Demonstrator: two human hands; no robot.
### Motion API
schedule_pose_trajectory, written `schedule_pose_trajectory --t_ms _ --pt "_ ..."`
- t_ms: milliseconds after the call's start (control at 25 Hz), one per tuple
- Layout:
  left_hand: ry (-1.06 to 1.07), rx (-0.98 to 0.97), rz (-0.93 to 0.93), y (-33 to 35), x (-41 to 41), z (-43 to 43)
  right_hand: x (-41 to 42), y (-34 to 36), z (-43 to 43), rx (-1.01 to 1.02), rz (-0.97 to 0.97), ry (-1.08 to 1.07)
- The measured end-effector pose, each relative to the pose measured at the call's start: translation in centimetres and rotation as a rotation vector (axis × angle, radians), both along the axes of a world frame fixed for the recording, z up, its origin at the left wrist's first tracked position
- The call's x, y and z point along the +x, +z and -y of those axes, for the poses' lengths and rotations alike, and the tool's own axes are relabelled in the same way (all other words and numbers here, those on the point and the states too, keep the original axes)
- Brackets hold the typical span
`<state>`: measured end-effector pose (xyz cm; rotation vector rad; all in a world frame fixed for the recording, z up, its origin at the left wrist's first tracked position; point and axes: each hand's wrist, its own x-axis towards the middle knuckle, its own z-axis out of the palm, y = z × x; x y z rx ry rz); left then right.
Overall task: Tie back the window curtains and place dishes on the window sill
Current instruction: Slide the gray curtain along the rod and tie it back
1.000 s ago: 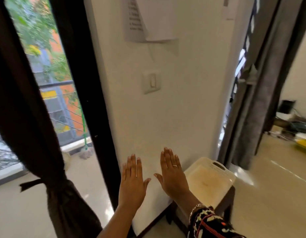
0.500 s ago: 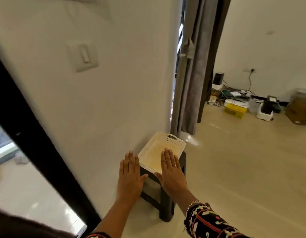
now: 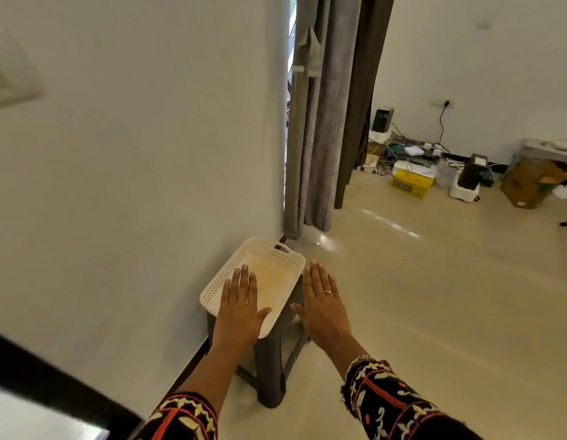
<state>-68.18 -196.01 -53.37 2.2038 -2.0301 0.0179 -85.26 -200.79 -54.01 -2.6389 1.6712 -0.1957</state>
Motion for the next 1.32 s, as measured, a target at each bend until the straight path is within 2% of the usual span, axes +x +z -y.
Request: schedule_pose_trajectory --t_ms 80,200,360,680,800,960,1080,1200,1320 --pt "-0.019 -0.026 0.071 -0.5 -1.9 3.6 -2.0 0.3 3.0 0.002 -0.013 -0.004" --pt "-0.021 -0.083 0.041 -0.1 -5.5 8.9 -5.3 0.4 7.4 -0.014 -0.033 -0.003" --pt "-0.071 -0.073 0.099 0.7 -9.3 14.5 -9.2 0.9 12.1 -0.026 -0.027 -0.045" --pt "-0.098 -0.074 0.023 -0.6 -14.5 27.1 -15.0 0.4 24.0 -0.098 -0.082 -0.060" --pt "-0.150 -0.120 -0.008 0.2 -14.9 32.9 -15.6 0.4 30.3 -0.140 -0.115 -0.053" --pt "-0.137 -0.072 -0.050 2.2 -14.1 40.9 -15.5 1.2 38.8 -0.228 -0.114 -0.035" --pt "-0.123 -0.100 -0.035 3.1 -13.6 47.3 -14.6 1.6 45.1 -0.257 -0.092 -0.017" --pt "-0.125 -0.135 -0.029 3.8 -12.8 52.5 -13.2 2.3 50.2 -0.192 -0.075 0.003" --pt "-0.157 -0.221 0.028 3.9 -11.8 56.6 -12.0 2.1 54.4 -0.295 -0.015 -0.020"
